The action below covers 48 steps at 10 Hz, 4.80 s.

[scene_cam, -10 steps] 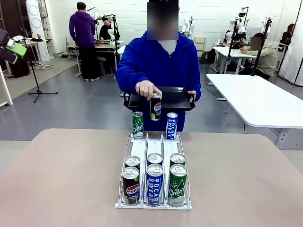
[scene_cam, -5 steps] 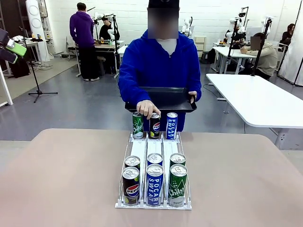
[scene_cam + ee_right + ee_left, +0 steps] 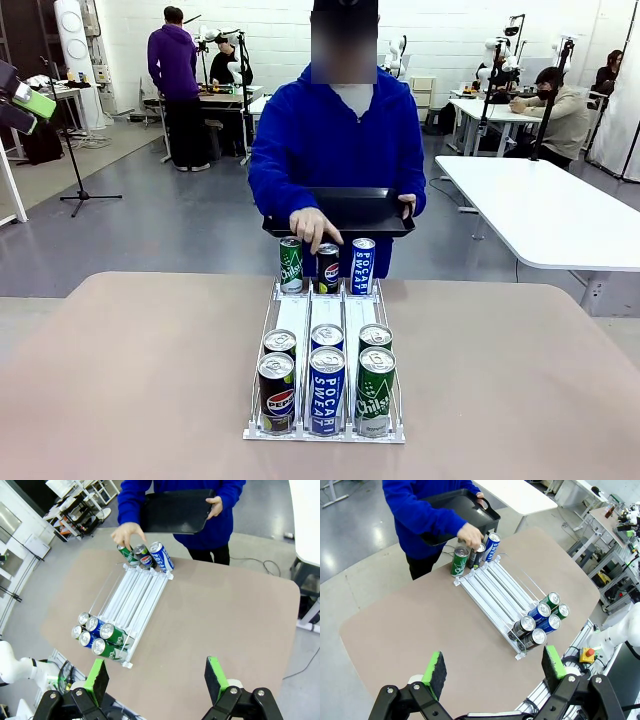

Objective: Retrieve and hand over the desired beverage to the person.
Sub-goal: Pick up a can of the same type that the person held from the Automatic Can Dispenser.

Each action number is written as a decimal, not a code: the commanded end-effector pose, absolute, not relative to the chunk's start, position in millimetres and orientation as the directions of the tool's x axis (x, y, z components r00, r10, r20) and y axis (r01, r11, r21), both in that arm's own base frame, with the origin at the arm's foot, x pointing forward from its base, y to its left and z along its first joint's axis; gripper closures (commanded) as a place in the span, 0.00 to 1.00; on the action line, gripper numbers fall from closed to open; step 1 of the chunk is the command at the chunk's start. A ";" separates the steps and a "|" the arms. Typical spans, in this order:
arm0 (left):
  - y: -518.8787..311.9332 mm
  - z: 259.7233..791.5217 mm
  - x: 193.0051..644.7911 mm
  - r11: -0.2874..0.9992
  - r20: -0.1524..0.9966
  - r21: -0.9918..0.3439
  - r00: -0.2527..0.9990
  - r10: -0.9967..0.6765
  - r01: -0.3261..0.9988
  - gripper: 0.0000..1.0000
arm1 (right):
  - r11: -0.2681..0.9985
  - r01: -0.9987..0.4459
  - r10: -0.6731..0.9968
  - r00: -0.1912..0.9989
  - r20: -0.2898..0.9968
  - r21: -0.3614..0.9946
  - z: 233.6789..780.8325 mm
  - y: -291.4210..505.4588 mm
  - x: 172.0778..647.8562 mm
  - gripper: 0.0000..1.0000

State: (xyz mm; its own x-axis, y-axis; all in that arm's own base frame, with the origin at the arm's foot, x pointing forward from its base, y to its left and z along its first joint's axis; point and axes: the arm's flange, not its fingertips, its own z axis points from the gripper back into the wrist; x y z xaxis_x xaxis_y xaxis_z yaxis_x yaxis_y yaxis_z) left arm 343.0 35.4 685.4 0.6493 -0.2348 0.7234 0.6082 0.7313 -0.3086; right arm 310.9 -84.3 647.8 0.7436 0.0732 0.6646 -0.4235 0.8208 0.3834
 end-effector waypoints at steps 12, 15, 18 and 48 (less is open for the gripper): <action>-266.1 555.9 262.8 0.917 0.225 0.269 0.906 -0.358 0.295 0.00 | 0.805 -0.443 0.076 0.737 0.671 0.395 647.6 -84.1 313.2 0.00; -313.3 525.0 269.3 0.982 0.276 0.130 0.946 -0.168 0.136 0.00 | 0.805 -0.443 0.076 0.737 0.671 0.395 647.6 -84.1 313.2 0.00; -292.7 523.9 248.8 0.943 0.247 0.250 0.927 -0.281 0.219 0.00 | 0.805 -0.443 0.076 0.737 0.671 0.395 647.6 -84.1 313.2 0.00; -332.9 438.6 285.1 0.999 0.155 -0.035 0.988 -0.025 0.031 0.00 | 0.805 -0.443 0.076 0.737 0.671 0.395 647.6 -84.1 313.2 0.00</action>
State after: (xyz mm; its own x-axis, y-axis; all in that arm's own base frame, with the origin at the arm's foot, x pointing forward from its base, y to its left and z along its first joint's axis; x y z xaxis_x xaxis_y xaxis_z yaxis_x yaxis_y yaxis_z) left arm 273.4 -330.2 441.6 0.9877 0.0401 0.1514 -0.0393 0.9992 -0.0082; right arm 311.0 -83.0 648.1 0.7441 0.0756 0.6637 -0.4225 0.8229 0.3800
